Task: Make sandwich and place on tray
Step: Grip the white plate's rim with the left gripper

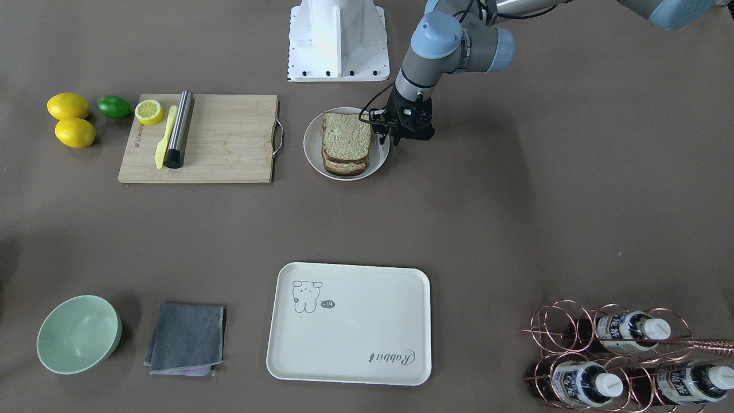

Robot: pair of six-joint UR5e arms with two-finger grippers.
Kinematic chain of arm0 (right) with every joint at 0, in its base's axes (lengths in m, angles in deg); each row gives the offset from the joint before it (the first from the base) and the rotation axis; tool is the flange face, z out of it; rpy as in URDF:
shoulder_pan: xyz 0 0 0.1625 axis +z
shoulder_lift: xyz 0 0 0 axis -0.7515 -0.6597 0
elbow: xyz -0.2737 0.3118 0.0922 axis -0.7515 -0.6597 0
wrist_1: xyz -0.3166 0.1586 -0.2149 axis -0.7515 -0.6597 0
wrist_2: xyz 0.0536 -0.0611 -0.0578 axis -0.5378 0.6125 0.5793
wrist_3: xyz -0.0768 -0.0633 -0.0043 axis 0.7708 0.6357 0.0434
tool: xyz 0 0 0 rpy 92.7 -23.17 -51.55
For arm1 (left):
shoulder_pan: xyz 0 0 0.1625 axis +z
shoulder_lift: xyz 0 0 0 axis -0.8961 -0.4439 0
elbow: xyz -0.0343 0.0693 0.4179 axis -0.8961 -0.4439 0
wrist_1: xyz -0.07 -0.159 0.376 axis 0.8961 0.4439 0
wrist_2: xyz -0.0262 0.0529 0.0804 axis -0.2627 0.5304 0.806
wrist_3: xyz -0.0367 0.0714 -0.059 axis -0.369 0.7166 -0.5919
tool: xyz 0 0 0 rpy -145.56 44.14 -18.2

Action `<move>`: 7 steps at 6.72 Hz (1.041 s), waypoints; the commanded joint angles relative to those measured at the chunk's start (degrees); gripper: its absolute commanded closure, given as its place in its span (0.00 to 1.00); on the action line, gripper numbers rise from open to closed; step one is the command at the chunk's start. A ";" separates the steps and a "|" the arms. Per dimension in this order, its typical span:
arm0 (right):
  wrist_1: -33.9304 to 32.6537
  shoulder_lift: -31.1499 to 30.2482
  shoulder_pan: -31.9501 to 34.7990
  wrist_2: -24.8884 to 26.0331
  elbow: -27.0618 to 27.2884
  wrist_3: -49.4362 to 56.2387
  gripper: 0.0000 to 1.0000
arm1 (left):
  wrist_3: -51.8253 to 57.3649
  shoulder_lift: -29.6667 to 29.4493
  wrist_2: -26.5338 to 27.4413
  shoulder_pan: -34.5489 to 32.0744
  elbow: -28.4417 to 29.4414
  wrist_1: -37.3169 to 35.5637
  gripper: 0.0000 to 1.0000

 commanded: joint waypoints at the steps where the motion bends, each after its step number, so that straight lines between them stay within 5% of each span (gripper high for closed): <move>1: -0.09 -0.09 -0.06 -0.09 0.00 0.00 0.00 | -0.01 -0.03 0.04 0.20 -0.01 0.06 0.70; 2: -0.09 -0.01 0.03 -0.17 0.00 0.00 0.00 | -0.01 -0.11 0.04 0.20 0.08 0.06 0.94; 3: -0.09 0.00 0.03 -0.18 0.00 0.00 0.00 | -0.10 -0.20 -0.05 0.20 -0.01 0.06 1.00; 7: 0.09 0.17 0.03 -0.18 0.00 0.00 0.00 | -2.45 0.15 -0.58 -1.11 -0.18 6.13 1.00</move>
